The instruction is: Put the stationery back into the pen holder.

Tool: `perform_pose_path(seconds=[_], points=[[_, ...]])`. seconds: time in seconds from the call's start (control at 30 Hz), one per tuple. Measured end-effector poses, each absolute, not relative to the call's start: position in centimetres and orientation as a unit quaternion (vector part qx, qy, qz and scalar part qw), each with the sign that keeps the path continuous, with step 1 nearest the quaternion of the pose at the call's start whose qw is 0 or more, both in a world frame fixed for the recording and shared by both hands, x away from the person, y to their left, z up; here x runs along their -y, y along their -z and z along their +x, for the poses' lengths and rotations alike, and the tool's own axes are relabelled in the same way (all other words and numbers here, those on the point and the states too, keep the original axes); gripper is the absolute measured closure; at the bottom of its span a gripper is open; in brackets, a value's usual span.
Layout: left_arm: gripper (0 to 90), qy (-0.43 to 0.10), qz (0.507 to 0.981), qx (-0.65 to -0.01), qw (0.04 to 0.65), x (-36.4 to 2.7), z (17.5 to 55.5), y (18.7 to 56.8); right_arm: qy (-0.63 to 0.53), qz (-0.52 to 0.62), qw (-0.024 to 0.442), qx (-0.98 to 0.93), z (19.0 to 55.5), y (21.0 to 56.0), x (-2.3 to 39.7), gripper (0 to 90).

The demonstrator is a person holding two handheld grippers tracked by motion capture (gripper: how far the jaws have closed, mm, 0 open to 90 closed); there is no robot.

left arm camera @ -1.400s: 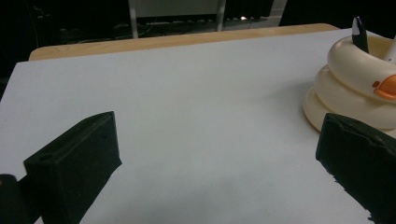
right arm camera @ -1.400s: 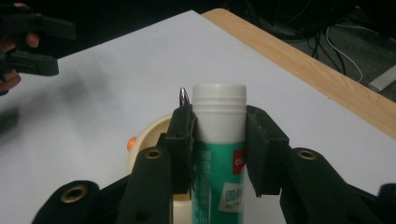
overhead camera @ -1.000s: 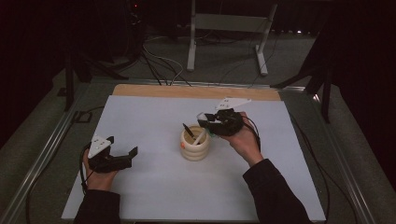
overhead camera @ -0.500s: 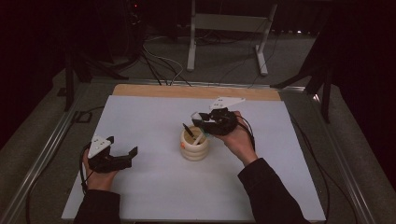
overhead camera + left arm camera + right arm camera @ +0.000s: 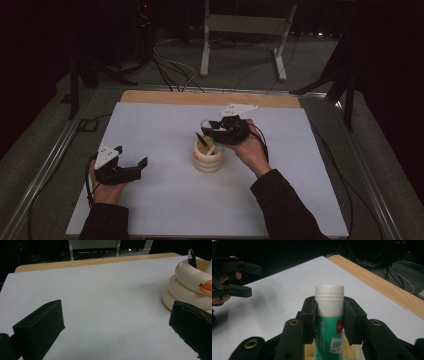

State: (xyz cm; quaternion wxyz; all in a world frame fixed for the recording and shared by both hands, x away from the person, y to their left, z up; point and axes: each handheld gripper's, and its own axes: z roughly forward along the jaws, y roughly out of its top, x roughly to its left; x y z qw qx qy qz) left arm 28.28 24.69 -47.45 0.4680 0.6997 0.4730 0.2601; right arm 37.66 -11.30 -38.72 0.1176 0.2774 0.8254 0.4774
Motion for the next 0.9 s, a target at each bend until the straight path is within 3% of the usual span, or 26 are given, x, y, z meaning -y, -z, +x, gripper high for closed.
perform_pose_path(seconds=[0.9], points=[[0.0, -0.260, 0.698, -0.475, 0.469, -24.8, 28.2, 47.4, -0.469, 0.290, 0.124, -0.825, 38.1, 40.8, 9.6, 65.6]])
